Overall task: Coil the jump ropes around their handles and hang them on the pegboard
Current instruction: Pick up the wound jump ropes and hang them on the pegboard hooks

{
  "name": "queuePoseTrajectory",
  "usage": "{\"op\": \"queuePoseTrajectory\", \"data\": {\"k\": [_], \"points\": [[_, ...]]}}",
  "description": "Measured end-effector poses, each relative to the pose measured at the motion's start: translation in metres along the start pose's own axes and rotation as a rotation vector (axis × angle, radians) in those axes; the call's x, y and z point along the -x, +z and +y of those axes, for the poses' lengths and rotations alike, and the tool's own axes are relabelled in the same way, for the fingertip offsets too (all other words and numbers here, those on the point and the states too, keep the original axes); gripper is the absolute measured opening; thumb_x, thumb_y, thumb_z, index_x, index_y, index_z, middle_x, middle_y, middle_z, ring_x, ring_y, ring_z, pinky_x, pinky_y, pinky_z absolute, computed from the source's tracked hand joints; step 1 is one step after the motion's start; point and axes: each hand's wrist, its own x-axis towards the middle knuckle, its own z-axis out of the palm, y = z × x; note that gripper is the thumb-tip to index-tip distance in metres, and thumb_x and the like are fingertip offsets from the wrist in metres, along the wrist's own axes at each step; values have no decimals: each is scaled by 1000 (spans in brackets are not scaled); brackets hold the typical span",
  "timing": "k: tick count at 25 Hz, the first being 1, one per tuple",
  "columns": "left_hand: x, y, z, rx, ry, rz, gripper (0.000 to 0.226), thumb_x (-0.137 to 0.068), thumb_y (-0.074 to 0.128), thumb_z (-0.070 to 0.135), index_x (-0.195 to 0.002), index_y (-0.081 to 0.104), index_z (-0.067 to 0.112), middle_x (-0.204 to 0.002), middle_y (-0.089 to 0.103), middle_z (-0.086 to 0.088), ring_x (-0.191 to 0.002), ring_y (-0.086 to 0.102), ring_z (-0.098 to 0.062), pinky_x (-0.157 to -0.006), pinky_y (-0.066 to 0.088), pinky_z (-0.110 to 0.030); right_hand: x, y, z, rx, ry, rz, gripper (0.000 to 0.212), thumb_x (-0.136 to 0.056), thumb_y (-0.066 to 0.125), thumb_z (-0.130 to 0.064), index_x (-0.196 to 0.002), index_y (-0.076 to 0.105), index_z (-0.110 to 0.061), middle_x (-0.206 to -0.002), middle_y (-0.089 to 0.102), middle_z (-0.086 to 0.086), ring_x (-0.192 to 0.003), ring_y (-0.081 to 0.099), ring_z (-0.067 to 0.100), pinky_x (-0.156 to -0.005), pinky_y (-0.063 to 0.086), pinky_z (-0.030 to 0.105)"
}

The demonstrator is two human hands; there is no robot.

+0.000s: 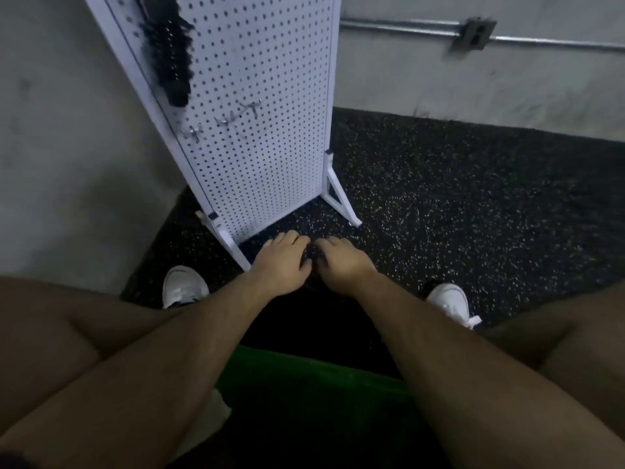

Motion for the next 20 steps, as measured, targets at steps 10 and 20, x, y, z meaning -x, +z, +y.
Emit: {"op": "queuePoseTrajectory", "data": {"k": [10,20], "points": [[-21,142,34,-12,10,-541,68,-100,54,45,-156,24,22,-153,31,-11,-139,35,-33,-112,33,-45,57,118,105,-15,497,-332,64,-98,52,-47,-153,25,-28,-157,20,8,-139,26,38,-107,39,51],[-55,178,60,187,-104,-655,66,-90,71,40,-147,38,30,-143,28,-7,-131,36,-33,-108,43,-48,58,148,135,-396,661,-249,44,-96,60,-21,-137,45,-30,-138,26,13,-90,58,31,-85,56,41]]}}
